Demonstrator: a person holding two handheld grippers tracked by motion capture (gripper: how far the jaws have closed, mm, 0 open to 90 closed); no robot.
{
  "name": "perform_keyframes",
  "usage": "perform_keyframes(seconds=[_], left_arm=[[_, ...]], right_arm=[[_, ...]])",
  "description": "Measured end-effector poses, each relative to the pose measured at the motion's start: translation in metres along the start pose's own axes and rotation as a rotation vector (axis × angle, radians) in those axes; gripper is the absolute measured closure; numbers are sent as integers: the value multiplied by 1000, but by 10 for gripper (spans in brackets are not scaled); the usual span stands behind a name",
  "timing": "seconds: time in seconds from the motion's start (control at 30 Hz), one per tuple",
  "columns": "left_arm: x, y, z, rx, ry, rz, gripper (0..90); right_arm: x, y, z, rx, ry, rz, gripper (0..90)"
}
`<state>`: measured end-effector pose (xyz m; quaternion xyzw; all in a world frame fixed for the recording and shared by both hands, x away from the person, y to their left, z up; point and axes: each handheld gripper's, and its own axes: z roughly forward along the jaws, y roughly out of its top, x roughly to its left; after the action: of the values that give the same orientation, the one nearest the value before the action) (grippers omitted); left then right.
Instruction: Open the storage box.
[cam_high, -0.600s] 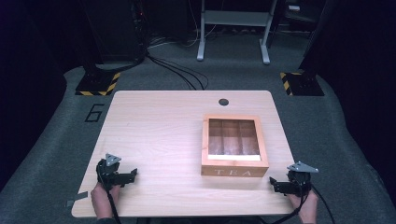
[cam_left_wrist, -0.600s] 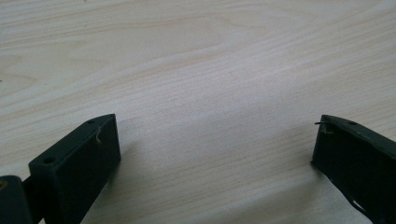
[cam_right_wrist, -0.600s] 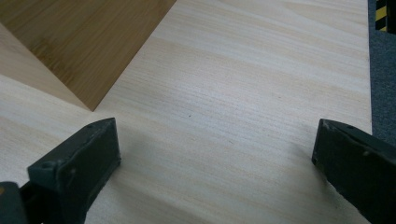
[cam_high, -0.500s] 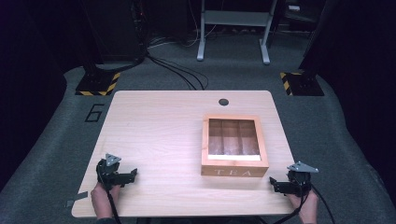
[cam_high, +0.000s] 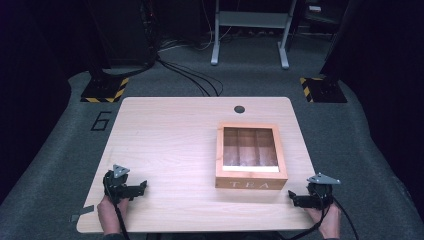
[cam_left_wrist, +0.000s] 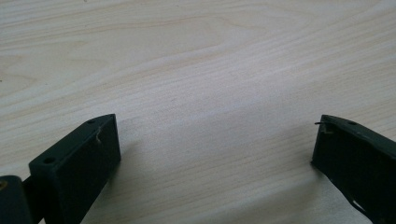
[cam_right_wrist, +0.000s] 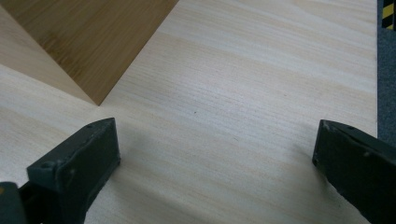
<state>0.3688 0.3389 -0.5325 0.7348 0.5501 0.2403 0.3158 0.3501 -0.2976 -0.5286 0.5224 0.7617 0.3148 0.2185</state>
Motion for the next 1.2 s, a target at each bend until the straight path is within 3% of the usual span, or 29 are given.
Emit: perform_keyframes(seconds=[0.17, 0.33, 0.6, 0.73, 0.87, 1.0, 1.2], left_arm=[[0, 0, 0, 3, 0, 1, 7], [0, 0, 0, 3, 0, 1, 7], [0, 0, 0, 4, 0, 1, 7], [0, 0, 0, 3, 0, 0, 8], [0, 0, 0, 3, 0, 0, 7], [0, 0, 0, 3, -1, 0, 7], [0, 0, 0, 3, 0, 0, 8]], right_arm=[[3, 0, -4, -3, 27, -24, 7], [15, 11, -22, -74, 78, -29, 33], [26, 25, -32, -118, 109, -46, 87], [33, 33, -32, -137, 122, -62, 153], [39, 39, -32, -150, 136, -85, 316], [42, 40, -33, -168, 147, -101, 424], [45, 39, -33, -170, 156, -112, 505]])
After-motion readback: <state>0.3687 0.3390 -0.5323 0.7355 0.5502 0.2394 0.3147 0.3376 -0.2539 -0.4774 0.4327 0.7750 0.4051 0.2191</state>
